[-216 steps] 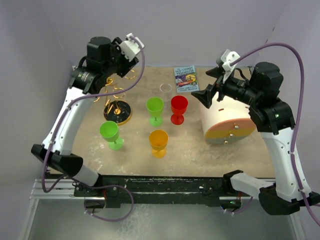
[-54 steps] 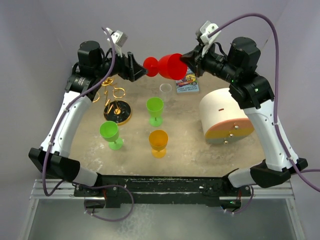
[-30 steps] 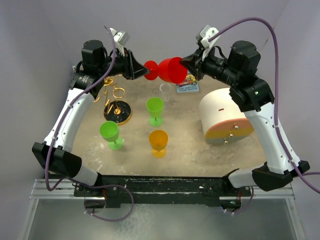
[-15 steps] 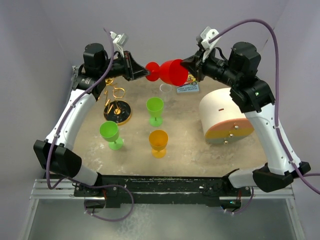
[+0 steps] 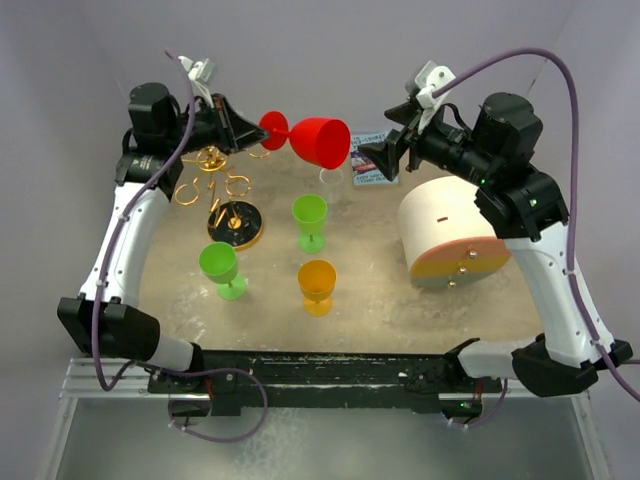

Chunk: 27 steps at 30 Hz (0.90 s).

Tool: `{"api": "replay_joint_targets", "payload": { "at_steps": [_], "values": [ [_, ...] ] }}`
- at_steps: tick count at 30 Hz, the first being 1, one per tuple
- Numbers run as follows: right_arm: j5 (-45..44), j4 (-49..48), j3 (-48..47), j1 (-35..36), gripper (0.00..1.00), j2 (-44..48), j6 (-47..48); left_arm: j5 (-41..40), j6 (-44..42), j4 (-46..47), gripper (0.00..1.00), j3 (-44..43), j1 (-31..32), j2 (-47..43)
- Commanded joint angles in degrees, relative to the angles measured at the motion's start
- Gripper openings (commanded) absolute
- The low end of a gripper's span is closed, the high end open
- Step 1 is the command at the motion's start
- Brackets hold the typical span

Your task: Place the wine glass upside down on the wine glass rack

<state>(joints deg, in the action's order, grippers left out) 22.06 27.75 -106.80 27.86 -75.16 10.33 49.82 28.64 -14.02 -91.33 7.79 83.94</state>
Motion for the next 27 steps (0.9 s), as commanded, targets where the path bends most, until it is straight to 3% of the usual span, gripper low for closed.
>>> {"api": "replay_joint_targets", "payload": {
  "at_steps": [1, 14, 19, 27],
  "values": [
    [-0.3, 0.1, -1.8, -0.7, 0.81, 3.2, 1.3, -2.0, -4.6, -3.8, 0.0, -4.9, -5.1, -3.9],
    [1.4, -4.7, 5.0, -4.9, 0.86, 4.7, -5.3, -40.5, -30.0, -14.8, 0.0, -11.6, -7.8, -14.3],
    [5.1, -4.7, 4.3, -4.9, 0.86, 3.4, -7.0, -50.1, -37.4, -15.5, 0.0, -13.6, -8.4, -16.0],
    [1.6, -1.5, 2.7, -4.9, 0.88, 2.6, -5.9, -65.3, -51.4, -11.3, 0.0, -14.0, -9.5, -16.6]
  ]
}}
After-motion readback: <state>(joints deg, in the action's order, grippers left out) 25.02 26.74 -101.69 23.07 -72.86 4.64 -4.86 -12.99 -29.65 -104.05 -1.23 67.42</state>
